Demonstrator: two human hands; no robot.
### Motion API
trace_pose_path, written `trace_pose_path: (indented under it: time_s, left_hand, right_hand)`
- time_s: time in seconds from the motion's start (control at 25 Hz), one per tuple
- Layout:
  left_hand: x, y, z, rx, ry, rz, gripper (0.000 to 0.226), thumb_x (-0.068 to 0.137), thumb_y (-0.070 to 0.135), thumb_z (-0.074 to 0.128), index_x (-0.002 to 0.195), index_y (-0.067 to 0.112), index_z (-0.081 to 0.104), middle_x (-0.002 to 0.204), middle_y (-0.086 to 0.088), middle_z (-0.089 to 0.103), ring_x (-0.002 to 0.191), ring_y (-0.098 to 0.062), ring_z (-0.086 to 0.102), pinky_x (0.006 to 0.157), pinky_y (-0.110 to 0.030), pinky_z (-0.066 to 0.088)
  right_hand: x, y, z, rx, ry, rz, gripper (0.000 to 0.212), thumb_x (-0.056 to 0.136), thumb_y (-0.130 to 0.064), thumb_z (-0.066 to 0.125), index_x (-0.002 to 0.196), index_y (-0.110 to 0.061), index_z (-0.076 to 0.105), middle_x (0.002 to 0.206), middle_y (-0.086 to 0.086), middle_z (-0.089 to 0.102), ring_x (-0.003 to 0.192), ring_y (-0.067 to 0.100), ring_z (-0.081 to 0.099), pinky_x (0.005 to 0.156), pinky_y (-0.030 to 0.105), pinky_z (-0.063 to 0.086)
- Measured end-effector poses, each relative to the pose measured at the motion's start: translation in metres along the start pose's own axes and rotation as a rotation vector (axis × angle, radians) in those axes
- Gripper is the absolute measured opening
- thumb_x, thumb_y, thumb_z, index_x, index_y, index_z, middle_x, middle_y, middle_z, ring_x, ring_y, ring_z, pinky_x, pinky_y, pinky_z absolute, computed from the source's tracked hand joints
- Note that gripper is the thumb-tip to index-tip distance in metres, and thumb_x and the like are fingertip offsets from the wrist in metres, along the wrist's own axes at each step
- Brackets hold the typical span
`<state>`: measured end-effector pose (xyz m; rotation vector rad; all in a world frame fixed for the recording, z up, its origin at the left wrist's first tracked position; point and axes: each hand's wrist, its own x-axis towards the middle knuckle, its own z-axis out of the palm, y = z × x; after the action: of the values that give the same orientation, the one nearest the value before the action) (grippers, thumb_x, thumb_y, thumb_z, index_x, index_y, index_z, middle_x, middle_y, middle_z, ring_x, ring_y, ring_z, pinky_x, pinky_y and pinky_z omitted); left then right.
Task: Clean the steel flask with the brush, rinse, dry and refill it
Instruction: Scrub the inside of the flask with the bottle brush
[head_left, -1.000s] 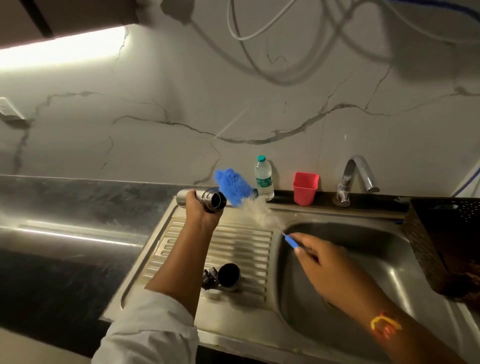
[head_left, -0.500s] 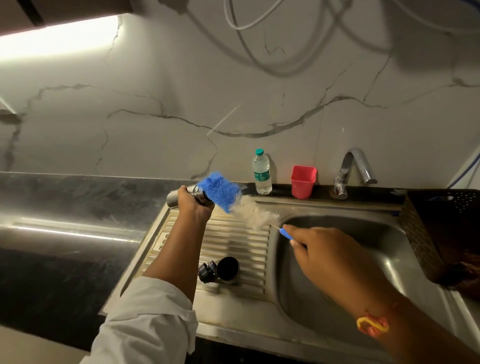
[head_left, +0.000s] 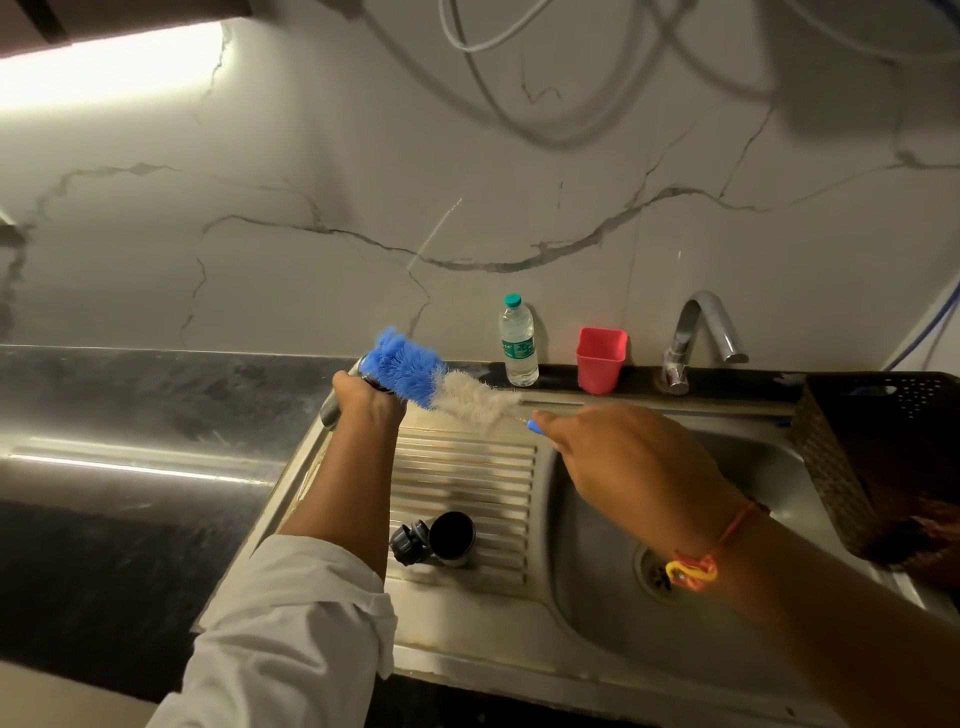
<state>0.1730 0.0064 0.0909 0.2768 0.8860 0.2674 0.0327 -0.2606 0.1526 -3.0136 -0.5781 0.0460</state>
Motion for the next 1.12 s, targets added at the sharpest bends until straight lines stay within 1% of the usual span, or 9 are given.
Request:
trace_pose_path:
  time_s: [0.04, 0.2, 0.32, 0.48, 0.56, 0.64, 0.76, 0.88, 1.12]
  left_hand:
    - [0.001, 0.003, 0.000, -0.023, -0.019, -0.015, 0.037, 0.099, 0.040, 0.056, 0.126, 0.016, 0.055, 0.116, -0.010, 0.068, 0.106, -0.033, 0.069, 0.097, -0.046, 0.058]
    - [0.003, 0.009, -0.001, -0.025, -0.038, -0.020, 0.035, 0.102, 0.043, 0.049, 0.115, 0.012, 0.058, 0.116, -0.011, 0.066, 0.111, -0.031, 0.067, 0.099, -0.042, 0.057]
    - [0.015, 0.013, -0.002, -0.011, -0.035, -0.021, 0.047, 0.100, 0.048, 0.052, 0.125, 0.009, 0.054, 0.117, -0.016, 0.066, 0.107, -0.036, 0.068, 0.095, -0.047, 0.058]
    - [0.026, 0.011, -0.008, 0.056, -0.195, -0.051, 0.053, 0.098, 0.051, 0.057, 0.124, 0.005, 0.055, 0.116, -0.018, 0.070, 0.105, -0.037, 0.071, 0.089, -0.049, 0.060]
    - [0.030, 0.008, -0.010, 0.084, -0.236, -0.023, 0.054, 0.095, 0.047, 0.065, 0.129, 0.007, 0.053, 0.116, -0.020, 0.071, 0.101, -0.039, 0.073, 0.086, -0.054, 0.061]
    - [0.035, 0.007, -0.011, 0.085, -0.223, 0.028, 0.061, 0.092, 0.044, 0.071, 0.136, 0.009, 0.048, 0.115, -0.022, 0.071, 0.096, -0.041, 0.075, 0.085, -0.057, 0.061]
    - [0.037, 0.004, -0.010, 0.067, -0.218, 0.056, 0.064, 0.091, 0.041, 0.074, 0.138, 0.008, 0.045, 0.113, -0.023, 0.072, 0.092, -0.042, 0.076, 0.084, -0.058, 0.061]
    - [0.040, 0.003, -0.011, 0.063, -0.210, 0.045, 0.066, 0.090, 0.036, 0.076, 0.139, 0.009, 0.042, 0.112, -0.023, 0.072, 0.091, -0.042, 0.076, 0.084, -0.059, 0.061]
    - [0.044, 0.002, -0.012, 0.140, -0.162, 0.047, 0.068, 0.088, 0.026, 0.079, 0.139, 0.012, 0.036, 0.115, -0.023, 0.068, 0.089, -0.042, 0.075, 0.076, -0.060, 0.062]
  right_hand:
    - [0.003, -0.001, -0.003, -0.013, -0.003, -0.010, 0.064, 0.101, -0.016, 0.049, 0.156, -0.032, 0.022, 0.087, -0.003, 0.054, 0.064, 0.010, 0.037, 0.050, 0.026, 0.022]
    - [0.015, 0.001, -0.015, 0.014, -0.140, -0.043, 0.063, 0.100, -0.013, 0.052, 0.155, -0.027, 0.027, 0.121, 0.006, 0.064, 0.063, 0.007, 0.033, 0.055, 0.020, 0.025]
    - [0.017, 0.007, -0.020, -0.007, -0.151, -0.095, 0.055, 0.101, -0.013, 0.049, 0.153, -0.025, 0.034, 0.120, 0.006, 0.065, 0.070, 0.009, 0.040, 0.058, 0.021, 0.030]
    - [0.019, 0.013, -0.022, -0.023, -0.045, -0.107, 0.044, 0.101, -0.015, 0.046, 0.143, -0.030, 0.048, 0.104, 0.000, 0.067, 0.073, 0.011, 0.044, 0.071, 0.028, 0.045]
    - [0.017, 0.015, -0.024, -0.105, 0.014, -0.110, 0.043, 0.103, -0.018, 0.043, 0.145, -0.029, 0.046, 0.103, -0.001, 0.063, 0.083, 0.016, 0.053, 0.082, 0.034, 0.050]
    - [0.014, 0.016, -0.027, -0.198, 0.057, -0.128, 0.047, 0.104, -0.018, 0.039, 0.150, -0.027, 0.037, 0.116, 0.001, 0.062, 0.103, 0.019, 0.060, 0.088, 0.034, 0.049]
    - [0.010, 0.011, -0.029, -0.263, 0.092, -0.125, 0.050, 0.103, -0.014, 0.033, 0.152, -0.024, 0.033, 0.122, 0.003, 0.059, 0.108, 0.022, 0.060, 0.084, 0.035, 0.048]
    - [0.011, 0.004, -0.026, -0.353, 0.076, -0.149, 0.060, 0.102, -0.008, 0.040, 0.157, -0.020, 0.019, 0.117, 0.006, 0.058, 0.098, 0.024, 0.062, 0.078, 0.037, 0.055]
    - [0.017, 0.007, -0.019, -0.536, 0.153, -0.212, 0.062, 0.098, -0.011, 0.051, 0.155, -0.018, 0.024, 0.120, 0.008, 0.059, 0.099, 0.027, 0.063, 0.064, 0.036, 0.049]
